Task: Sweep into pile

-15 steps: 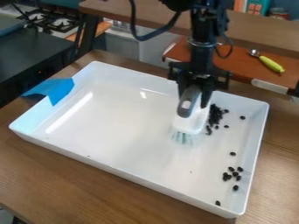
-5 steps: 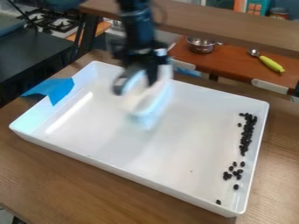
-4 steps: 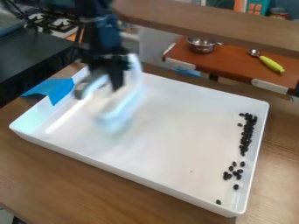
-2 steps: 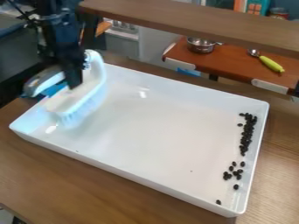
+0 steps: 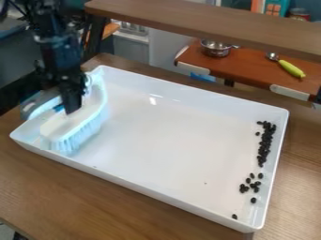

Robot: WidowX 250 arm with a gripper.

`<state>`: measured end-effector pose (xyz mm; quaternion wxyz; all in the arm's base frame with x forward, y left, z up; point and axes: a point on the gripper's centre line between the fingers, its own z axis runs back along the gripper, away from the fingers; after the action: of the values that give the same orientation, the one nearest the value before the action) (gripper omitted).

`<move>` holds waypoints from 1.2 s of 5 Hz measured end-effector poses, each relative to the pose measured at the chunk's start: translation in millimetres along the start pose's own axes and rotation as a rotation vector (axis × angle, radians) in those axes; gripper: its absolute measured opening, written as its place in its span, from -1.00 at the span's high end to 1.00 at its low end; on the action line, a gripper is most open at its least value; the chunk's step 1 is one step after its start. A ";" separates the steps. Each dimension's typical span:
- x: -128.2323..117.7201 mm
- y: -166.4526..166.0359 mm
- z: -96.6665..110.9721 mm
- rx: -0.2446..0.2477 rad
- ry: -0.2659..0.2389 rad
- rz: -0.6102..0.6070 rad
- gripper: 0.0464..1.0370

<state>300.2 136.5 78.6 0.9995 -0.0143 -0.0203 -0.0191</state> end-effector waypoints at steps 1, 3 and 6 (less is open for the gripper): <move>-3.4 -13.7 -9.6 0.008 -0.006 0.026 0.09; -7.1 -33.1 -13.3 0.031 -0.038 0.061 0.09; -7.1 -110.3 -16.3 -0.061 0.016 0.121 0.09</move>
<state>289.4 26.2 65.1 0.9981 -0.0459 -0.0106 0.0407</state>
